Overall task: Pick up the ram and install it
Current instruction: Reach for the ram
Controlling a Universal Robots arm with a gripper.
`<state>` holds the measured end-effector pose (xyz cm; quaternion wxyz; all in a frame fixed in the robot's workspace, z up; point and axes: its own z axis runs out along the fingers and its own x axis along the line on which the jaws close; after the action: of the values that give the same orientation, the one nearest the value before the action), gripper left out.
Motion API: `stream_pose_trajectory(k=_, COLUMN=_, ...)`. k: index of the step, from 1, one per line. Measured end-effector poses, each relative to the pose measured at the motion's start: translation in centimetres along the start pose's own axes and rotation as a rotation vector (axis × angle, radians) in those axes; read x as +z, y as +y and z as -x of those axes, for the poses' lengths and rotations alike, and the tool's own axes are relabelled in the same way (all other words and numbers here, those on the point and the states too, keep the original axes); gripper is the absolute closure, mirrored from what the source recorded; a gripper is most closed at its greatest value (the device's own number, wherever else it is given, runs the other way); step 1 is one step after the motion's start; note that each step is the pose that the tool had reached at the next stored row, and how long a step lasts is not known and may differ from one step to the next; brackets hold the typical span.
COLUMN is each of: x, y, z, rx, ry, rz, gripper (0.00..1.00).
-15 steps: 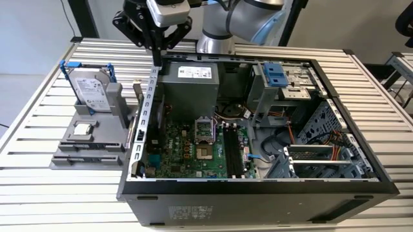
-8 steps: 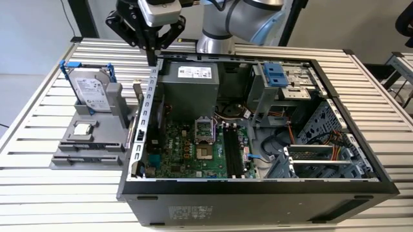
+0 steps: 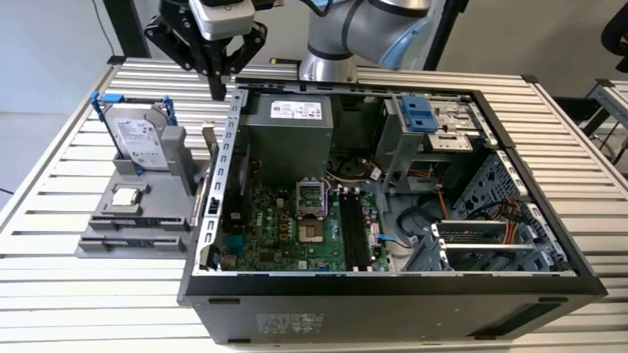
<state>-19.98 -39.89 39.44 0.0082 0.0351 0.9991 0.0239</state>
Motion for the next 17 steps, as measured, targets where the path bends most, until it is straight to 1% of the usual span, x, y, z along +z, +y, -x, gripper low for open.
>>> stream_pose_trajectory(k=17, x=-0.07, y=-0.26, z=-3.79, rx=-0.003, ry=0.0001, rz=0.0001, gripper=1.0)
